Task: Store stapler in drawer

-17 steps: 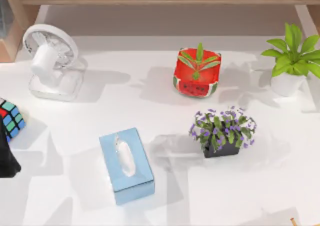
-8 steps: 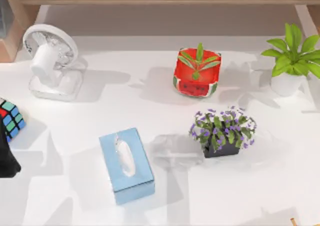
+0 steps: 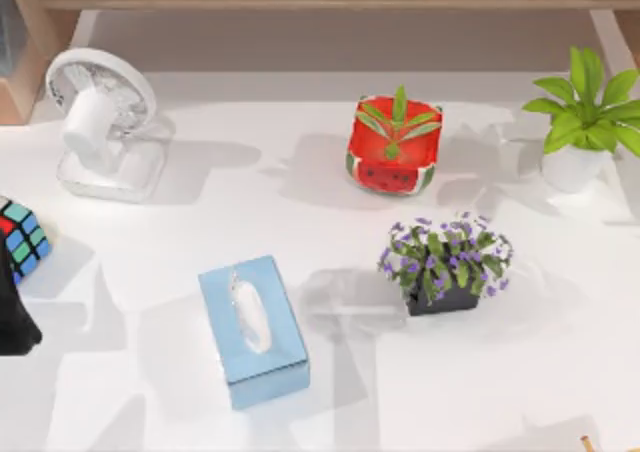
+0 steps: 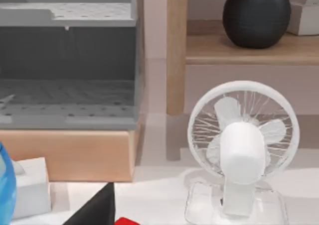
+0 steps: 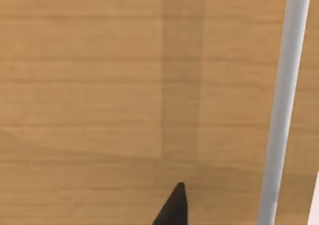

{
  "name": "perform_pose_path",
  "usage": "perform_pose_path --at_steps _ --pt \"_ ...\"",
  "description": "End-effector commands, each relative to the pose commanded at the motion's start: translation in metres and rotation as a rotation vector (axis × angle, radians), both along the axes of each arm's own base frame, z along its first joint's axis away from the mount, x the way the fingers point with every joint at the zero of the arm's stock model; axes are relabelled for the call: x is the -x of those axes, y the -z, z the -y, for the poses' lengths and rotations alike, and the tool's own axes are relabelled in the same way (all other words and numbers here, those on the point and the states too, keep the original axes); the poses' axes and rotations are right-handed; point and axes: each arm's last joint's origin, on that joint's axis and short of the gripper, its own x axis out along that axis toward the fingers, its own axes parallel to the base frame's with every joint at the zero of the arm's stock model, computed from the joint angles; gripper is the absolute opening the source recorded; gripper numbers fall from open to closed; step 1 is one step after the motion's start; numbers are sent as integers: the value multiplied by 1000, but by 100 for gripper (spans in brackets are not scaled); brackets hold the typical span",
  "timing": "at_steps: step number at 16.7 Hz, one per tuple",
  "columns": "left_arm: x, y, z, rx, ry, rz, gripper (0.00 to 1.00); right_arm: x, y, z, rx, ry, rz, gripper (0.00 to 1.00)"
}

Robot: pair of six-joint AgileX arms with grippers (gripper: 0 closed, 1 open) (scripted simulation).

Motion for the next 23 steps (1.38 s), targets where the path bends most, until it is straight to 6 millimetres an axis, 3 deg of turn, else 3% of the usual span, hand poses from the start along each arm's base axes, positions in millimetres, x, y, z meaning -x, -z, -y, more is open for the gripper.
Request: perform_pose_path --at_steps 5,6,15,23 --pt "0 0 0 0 0 0 100 0 0 0 0 0 0 2" --pt "0 0 0 0 0 0 100 0 0 0 0 0 0 0" --pt "0 0 0 0 0 0 100 0 1 0 -5 2 -4 0" --pt "0 0 0 0 0 0 100 -60 1 1 -3 1 -2 0"
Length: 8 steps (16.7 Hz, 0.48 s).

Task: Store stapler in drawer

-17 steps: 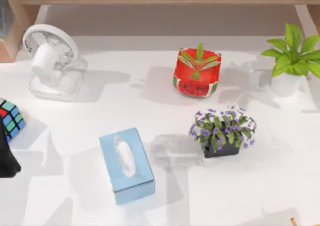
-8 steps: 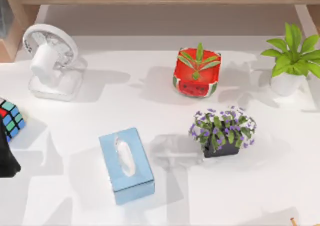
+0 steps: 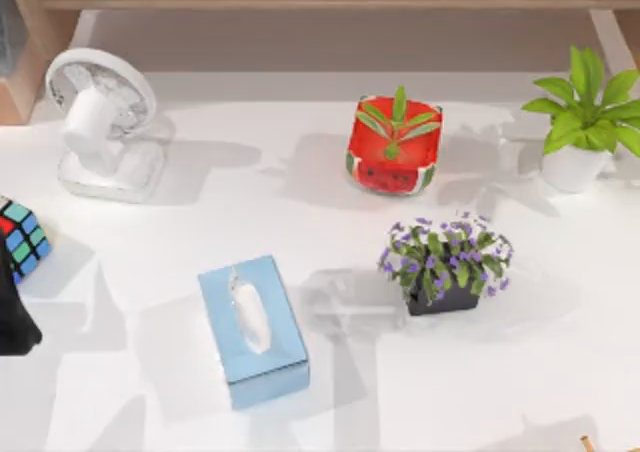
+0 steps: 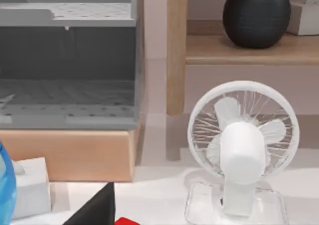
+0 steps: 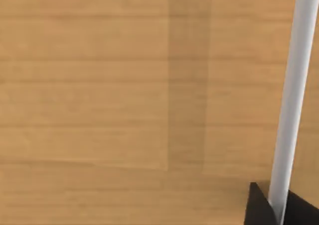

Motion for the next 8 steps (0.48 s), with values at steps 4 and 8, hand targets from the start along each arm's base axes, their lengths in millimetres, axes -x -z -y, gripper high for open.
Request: perform_pose_path --at_steps 4,8 --pt "0 0 0 0 0 0 100 -1 0 0 -5 3 -4 0" --pt "0 0 0 0 0 0 100 -20 3 0 -2 -5 -9 0"
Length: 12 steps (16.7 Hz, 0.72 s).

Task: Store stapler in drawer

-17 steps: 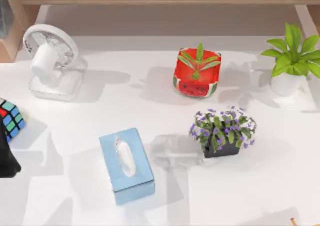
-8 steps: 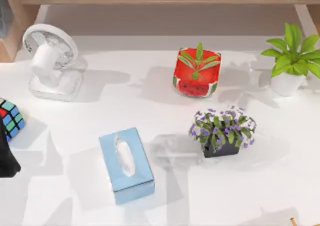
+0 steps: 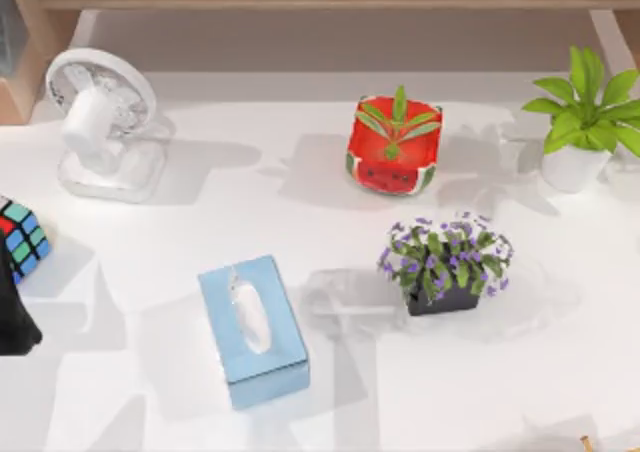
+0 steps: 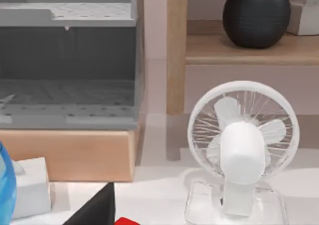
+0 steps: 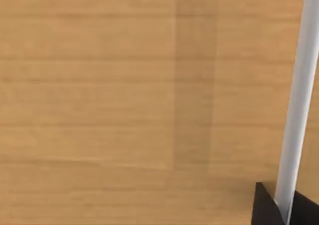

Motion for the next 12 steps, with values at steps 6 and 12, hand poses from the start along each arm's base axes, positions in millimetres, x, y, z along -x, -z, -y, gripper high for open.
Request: perform_pose_path --at_steps 6,12 --pt "0 0 0 0 0 0 100 -44 -3 1 -2 8 6 0" --pt "0 0 0 0 0 0 100 -46 -1 2 -8 12 -3 0"
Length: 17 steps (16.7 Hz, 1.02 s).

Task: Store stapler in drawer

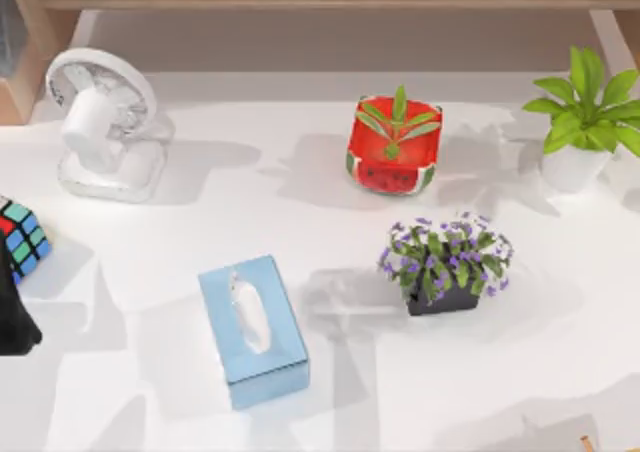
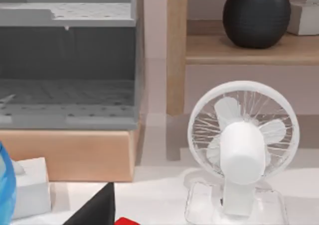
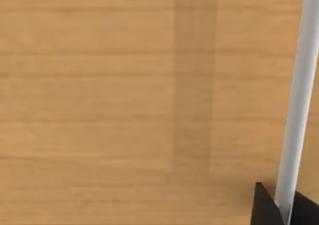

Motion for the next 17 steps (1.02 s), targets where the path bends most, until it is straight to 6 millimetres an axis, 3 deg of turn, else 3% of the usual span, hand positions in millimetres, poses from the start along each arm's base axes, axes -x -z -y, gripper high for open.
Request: perform_pose_path --at_steps 8,13,17 --pt "0 0 0 0 0 0 100 -56 -3 2 5 0 10 0" --pt "0 0 0 0 0 0 100 -60 -2 1 3 0 6 0" --pt "0 0 0 0 0 0 100 -60 -2 1 3 0 6 30"
